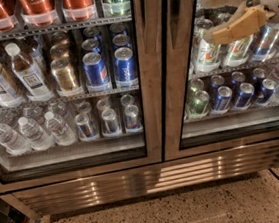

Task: Open right fridge door

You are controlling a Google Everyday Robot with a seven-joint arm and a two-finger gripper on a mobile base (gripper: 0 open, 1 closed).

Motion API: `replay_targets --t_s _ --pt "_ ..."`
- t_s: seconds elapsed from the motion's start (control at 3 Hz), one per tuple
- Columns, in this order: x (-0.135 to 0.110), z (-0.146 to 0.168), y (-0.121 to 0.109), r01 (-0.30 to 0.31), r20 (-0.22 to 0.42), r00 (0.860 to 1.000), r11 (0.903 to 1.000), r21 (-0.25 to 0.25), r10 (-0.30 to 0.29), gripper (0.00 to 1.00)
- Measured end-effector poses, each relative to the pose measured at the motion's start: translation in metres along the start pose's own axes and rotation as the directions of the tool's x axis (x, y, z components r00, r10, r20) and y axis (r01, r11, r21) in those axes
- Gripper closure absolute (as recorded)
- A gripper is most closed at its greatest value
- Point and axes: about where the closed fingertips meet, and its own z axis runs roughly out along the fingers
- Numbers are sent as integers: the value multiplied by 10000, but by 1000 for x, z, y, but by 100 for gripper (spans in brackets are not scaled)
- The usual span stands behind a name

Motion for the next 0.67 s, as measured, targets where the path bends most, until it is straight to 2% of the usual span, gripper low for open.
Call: replay_targets --t_s 0.67 --pt "-3 23 -4 -43 213 9998 9979 -650 57 36"
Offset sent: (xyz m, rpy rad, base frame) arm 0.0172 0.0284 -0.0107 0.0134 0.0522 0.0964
